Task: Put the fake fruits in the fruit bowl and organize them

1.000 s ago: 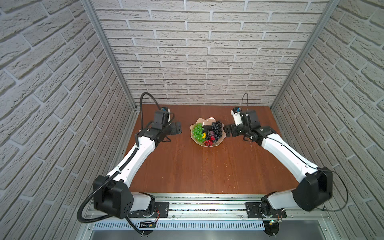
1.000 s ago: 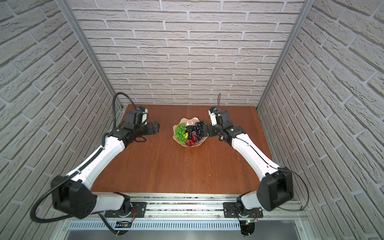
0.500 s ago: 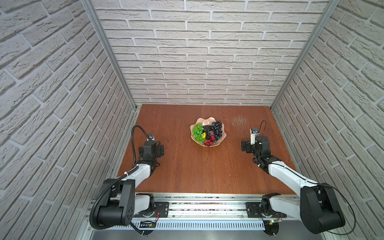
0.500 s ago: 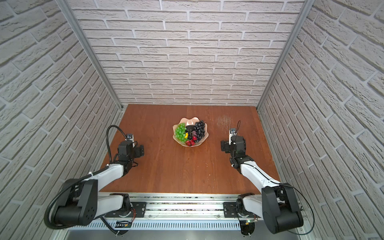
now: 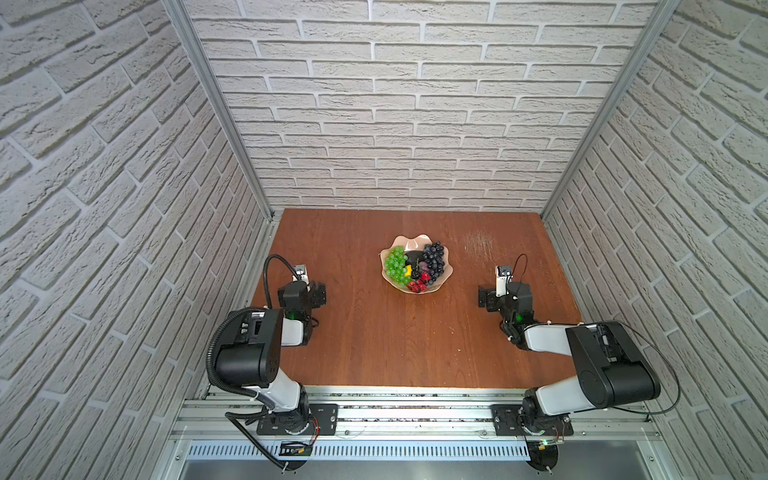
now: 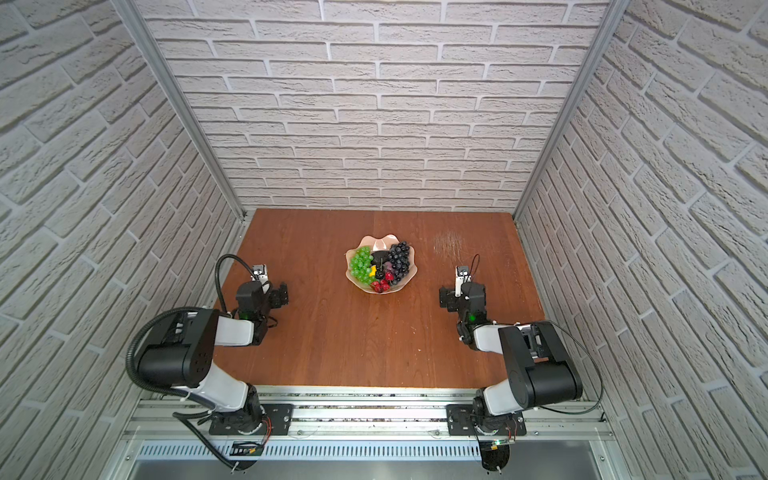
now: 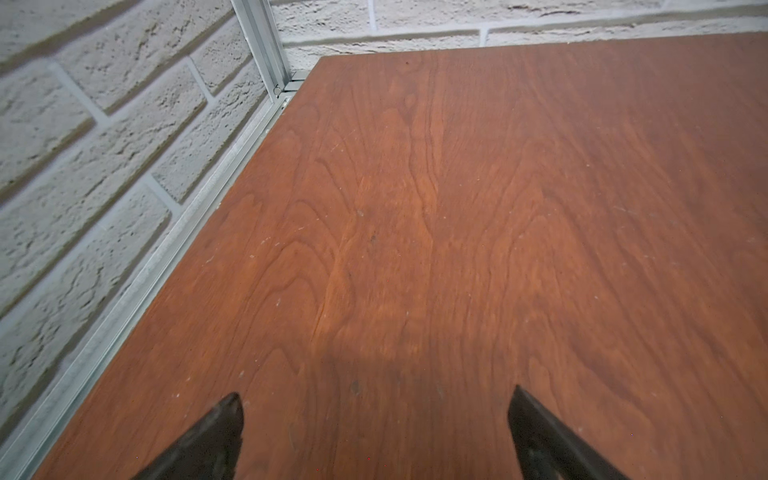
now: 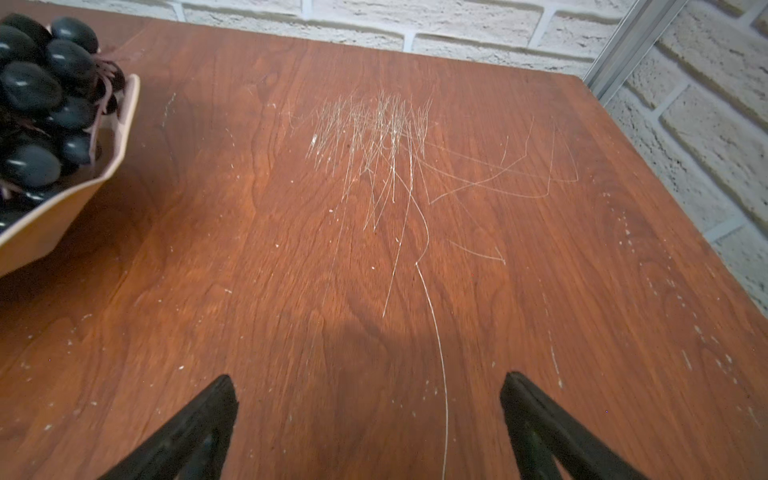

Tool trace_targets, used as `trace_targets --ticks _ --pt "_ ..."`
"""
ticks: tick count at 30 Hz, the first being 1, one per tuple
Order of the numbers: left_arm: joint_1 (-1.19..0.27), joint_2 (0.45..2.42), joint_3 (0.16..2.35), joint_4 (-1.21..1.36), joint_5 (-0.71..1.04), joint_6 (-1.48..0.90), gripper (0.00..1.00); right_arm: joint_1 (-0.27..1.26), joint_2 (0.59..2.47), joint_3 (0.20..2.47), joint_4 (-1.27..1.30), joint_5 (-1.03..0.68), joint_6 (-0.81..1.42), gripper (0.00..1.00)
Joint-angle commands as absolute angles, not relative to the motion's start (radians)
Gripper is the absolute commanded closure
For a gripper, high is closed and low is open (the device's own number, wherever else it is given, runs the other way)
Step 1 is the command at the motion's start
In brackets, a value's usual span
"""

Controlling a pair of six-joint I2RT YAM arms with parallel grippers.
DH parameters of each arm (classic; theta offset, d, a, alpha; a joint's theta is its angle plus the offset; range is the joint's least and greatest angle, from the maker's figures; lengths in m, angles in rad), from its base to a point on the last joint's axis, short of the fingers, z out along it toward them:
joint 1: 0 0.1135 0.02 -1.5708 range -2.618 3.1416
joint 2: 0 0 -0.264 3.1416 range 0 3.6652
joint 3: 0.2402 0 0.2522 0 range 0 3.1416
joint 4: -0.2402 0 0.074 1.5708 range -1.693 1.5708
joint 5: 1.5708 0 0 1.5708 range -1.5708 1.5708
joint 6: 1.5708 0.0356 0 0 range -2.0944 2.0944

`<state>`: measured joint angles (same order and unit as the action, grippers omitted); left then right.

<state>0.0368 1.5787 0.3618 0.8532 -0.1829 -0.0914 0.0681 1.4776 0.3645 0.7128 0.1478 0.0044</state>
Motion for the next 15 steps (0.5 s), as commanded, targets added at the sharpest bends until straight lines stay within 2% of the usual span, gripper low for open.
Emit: trace_targets --ticks 1,15 --pt "0.049 1.574 0.375 0.945 -0.152 -0.106 0.02 0.063 1.462 0.373 0.788 0.132 0.015 0.0" --pt "0.053 1.574 0.385 0.925 -0.133 -0.106 0.02 0.062 1.459 0.371 0.788 0.132 0.017 0.0"
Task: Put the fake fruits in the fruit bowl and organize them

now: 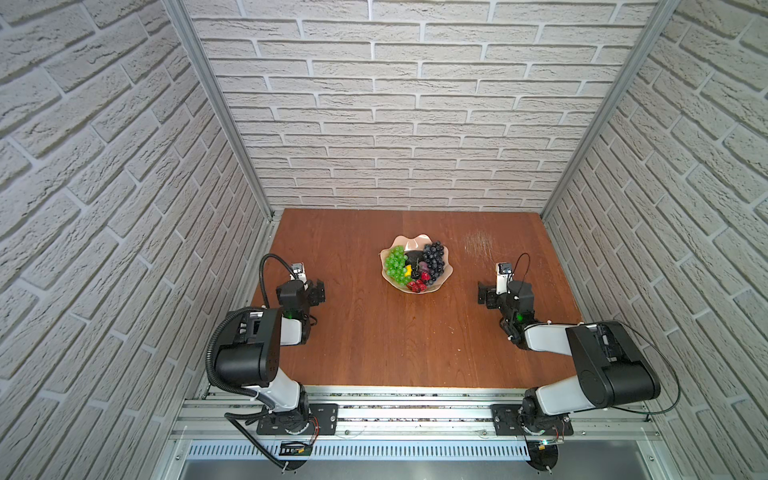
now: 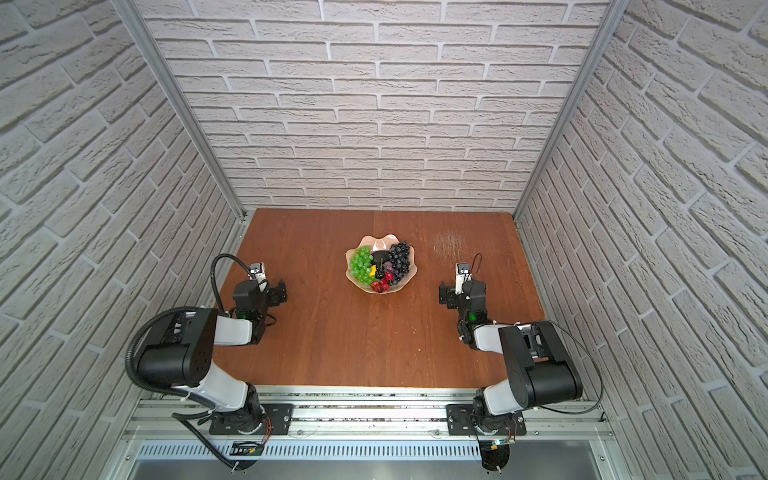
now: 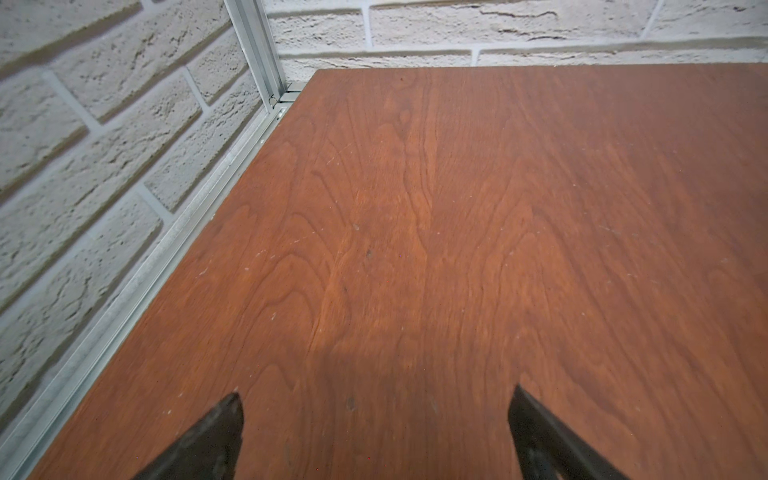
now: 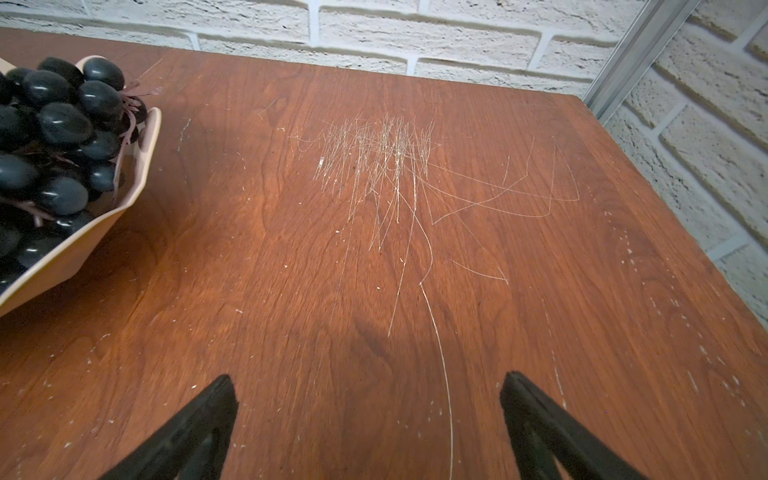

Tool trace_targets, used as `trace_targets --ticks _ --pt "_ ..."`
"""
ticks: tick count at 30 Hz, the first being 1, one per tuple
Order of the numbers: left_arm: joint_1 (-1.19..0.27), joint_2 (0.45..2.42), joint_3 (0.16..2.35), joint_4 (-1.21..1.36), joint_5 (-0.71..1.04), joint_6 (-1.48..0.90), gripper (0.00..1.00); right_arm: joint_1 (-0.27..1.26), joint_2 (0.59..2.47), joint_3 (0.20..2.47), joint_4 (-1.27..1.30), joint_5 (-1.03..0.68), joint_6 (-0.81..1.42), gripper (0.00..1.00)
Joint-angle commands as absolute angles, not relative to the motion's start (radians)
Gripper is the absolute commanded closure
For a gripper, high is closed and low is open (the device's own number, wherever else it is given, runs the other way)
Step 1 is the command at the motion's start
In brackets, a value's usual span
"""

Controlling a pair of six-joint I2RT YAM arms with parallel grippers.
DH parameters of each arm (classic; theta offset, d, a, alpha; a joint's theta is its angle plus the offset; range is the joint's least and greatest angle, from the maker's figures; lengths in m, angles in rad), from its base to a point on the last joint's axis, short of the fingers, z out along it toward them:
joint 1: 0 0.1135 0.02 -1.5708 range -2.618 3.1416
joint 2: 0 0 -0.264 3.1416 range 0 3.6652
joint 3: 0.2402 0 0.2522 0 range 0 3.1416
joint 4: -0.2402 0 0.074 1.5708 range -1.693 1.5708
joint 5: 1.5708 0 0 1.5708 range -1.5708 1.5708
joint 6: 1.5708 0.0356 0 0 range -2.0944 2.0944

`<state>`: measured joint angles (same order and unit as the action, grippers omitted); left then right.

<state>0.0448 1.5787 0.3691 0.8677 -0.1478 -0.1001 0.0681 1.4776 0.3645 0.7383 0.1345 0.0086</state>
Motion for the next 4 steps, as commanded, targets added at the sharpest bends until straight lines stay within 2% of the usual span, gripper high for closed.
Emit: trace_targets --ticks 1,4 --pt "0.052 1.574 0.385 0.926 -0.133 -0.106 0.02 0.063 1.46 0.37 0.788 0.132 0.016 0.0" --pt "0.053 1.572 0.378 0.935 -0.135 -0.105 0.02 0.063 1.458 0.371 0.788 0.131 0.015 0.0"
